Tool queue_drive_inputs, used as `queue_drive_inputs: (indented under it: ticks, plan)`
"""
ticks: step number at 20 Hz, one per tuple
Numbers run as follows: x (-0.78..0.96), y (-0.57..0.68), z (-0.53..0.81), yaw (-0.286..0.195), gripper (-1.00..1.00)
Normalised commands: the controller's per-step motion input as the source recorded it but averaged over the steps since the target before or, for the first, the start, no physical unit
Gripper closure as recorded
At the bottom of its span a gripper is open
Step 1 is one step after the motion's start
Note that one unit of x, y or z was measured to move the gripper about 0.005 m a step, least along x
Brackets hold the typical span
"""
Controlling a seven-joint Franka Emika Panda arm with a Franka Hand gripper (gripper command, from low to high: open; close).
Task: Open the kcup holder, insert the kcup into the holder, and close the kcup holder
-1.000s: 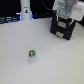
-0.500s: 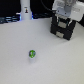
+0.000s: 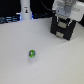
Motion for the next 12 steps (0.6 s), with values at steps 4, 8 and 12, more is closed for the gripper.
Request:
queue_drive_inputs:
  ticks: [4,8,12]
  plan:
    - [0.85,-0.2,0.28,-0.08,1.0]
    - [0.89,-0.18,0.18,-0.073,1.0]
    - [0.93,-0.18,0.09,-0.071,1.0]
